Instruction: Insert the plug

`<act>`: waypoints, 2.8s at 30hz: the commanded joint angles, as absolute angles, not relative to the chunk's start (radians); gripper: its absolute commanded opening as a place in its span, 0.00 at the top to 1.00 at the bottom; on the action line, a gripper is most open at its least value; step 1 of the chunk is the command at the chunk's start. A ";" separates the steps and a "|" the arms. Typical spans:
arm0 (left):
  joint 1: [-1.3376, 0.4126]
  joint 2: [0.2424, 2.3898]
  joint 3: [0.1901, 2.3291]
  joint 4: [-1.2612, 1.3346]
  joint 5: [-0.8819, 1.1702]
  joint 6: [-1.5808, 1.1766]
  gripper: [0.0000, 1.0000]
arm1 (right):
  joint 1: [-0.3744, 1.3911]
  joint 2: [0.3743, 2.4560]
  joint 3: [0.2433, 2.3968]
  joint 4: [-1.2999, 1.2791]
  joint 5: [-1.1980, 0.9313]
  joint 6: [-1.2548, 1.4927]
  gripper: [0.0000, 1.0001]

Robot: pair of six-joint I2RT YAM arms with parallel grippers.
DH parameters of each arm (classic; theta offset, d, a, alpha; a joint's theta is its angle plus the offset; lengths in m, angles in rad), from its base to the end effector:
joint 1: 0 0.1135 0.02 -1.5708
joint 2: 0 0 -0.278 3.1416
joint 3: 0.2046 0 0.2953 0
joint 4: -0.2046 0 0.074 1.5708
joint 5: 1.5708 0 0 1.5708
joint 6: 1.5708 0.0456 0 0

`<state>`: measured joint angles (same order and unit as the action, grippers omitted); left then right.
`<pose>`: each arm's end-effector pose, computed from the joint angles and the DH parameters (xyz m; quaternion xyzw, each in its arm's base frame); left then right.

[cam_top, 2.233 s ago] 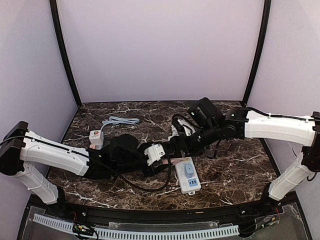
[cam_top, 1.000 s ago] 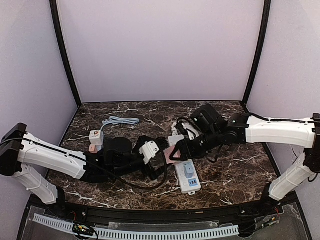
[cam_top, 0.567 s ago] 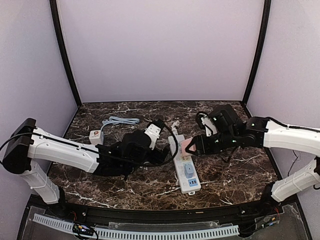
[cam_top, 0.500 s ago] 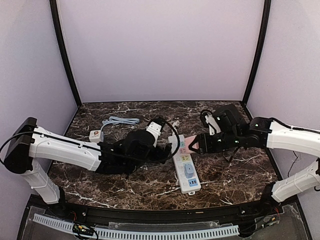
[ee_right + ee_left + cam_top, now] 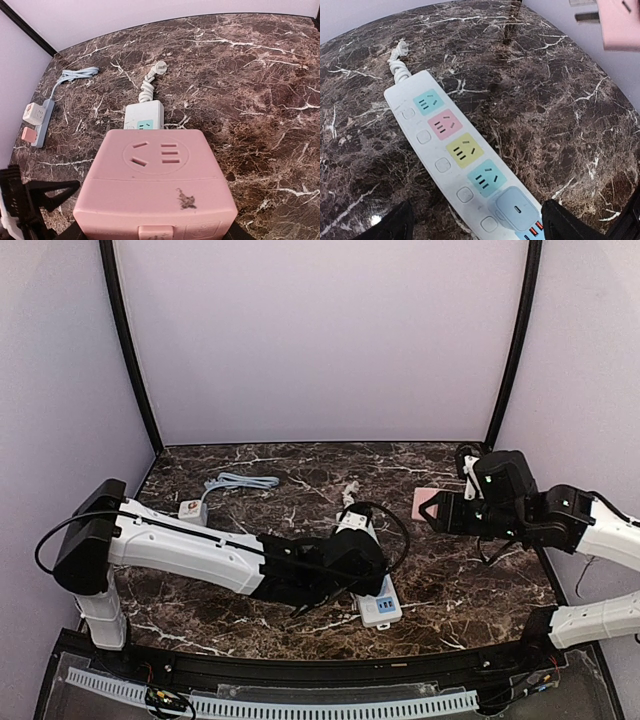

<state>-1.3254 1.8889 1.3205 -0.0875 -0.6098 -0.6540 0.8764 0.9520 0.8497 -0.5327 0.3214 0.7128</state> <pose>0.1398 -0.4507 0.2045 0.1567 0.8517 -0.2043 0.4564 0.1691 0.1805 0.3006 -0.0001 0.8840 0.2176 0.4138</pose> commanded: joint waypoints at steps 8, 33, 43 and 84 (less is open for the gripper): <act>-1.377 2.068 1.497 -0.212 -0.562 -0.752 0.19 | 0.870 0.920 0.836 -0.539 0.410 0.729 0.84; -1.390 2.135 1.464 -0.217 -0.593 -0.635 0.72 | 0.869 0.948 0.842 -0.538 0.408 0.714 0.84; -1.399 2.006 1.217 0.011 -0.492 -0.291 0.73 | 0.870 0.931 0.861 -0.567 0.372 0.680 0.85; -1.325 1.820 0.965 0.054 -0.224 0.093 0.21 | 0.872 1.117 1.023 -0.717 0.162 0.554 0.90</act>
